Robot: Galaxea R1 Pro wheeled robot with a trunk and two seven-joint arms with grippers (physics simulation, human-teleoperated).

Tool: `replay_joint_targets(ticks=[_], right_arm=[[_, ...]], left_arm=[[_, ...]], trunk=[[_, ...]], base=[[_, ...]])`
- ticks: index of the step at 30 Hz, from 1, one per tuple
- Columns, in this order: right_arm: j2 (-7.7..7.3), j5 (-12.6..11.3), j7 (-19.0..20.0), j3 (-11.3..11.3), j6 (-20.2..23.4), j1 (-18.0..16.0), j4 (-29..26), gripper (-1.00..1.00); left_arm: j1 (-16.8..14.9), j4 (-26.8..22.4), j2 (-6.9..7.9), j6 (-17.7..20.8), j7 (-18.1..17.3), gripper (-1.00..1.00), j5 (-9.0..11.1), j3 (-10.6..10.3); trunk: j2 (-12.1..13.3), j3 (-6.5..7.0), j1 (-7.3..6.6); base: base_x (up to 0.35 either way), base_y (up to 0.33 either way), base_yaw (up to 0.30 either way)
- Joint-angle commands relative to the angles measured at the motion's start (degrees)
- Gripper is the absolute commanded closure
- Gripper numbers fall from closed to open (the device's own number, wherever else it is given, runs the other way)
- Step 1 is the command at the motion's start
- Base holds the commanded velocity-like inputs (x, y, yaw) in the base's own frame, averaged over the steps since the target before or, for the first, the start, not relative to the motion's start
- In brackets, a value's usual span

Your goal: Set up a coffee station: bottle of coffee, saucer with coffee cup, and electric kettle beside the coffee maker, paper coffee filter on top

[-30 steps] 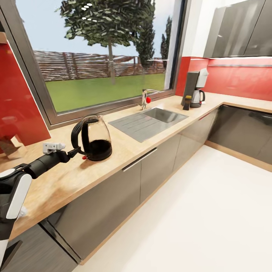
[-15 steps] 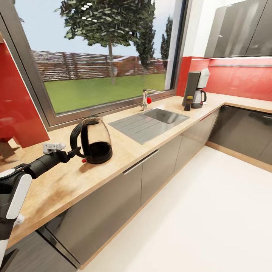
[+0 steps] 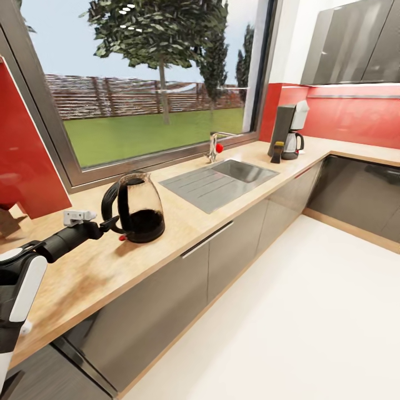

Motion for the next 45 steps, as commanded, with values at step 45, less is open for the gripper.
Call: replay_joint_targets(ticks=[45], right_arm=[[0.06, 0.49, 0.49, -0.46, -0.18, -0.03, 0.03, -1.00]], left_arm=[[-0.03, 0.06, 0.00, 0.64, -0.26, -1.00, 0.39, 0.00]], trunk=[[-0.03, -0.05, 0.00]], base=[[0.016, 0.000, -0.020]])
